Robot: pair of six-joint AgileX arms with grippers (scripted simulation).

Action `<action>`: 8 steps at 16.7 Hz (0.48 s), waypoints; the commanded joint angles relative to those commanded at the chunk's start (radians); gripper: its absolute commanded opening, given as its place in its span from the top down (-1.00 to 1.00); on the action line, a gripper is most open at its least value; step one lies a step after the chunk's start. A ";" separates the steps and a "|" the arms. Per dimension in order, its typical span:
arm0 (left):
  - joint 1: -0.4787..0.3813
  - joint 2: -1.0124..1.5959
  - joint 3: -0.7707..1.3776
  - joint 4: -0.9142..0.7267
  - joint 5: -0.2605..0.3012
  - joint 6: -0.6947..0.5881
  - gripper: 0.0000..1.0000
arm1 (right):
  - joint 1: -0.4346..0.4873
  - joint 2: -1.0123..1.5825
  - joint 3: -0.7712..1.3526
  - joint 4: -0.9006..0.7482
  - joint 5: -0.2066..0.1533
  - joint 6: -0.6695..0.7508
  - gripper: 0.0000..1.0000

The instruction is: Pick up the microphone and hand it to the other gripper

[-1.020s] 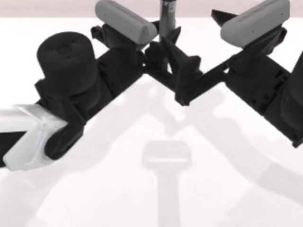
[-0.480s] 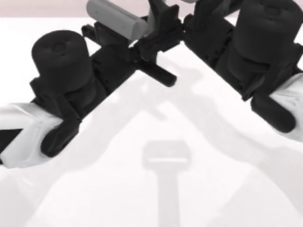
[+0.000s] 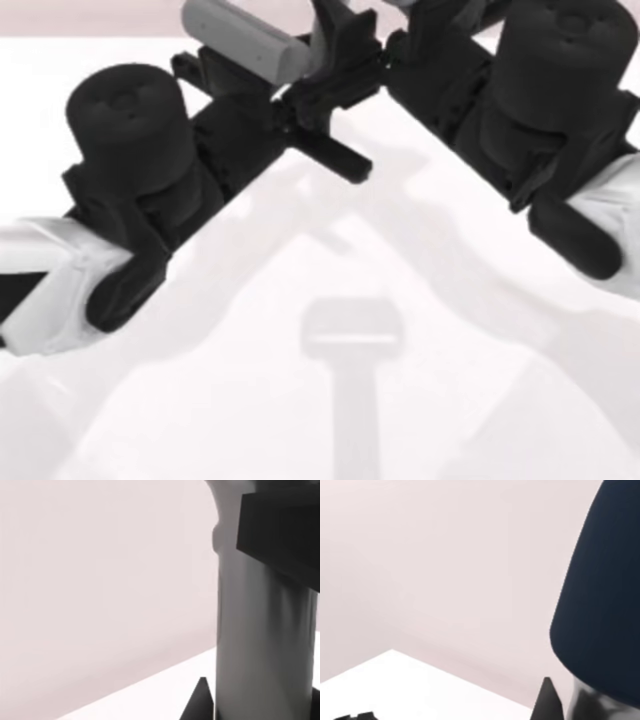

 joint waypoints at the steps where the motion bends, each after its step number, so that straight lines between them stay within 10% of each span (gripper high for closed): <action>1: 0.000 0.000 0.000 0.000 0.000 0.000 1.00 | 0.000 0.000 0.000 0.000 0.000 0.000 -0.10; 8: 0.000 0.000 0.000 0.000 0.000 0.000 1.00 | 0.000 0.000 0.000 0.000 0.000 0.000 0.96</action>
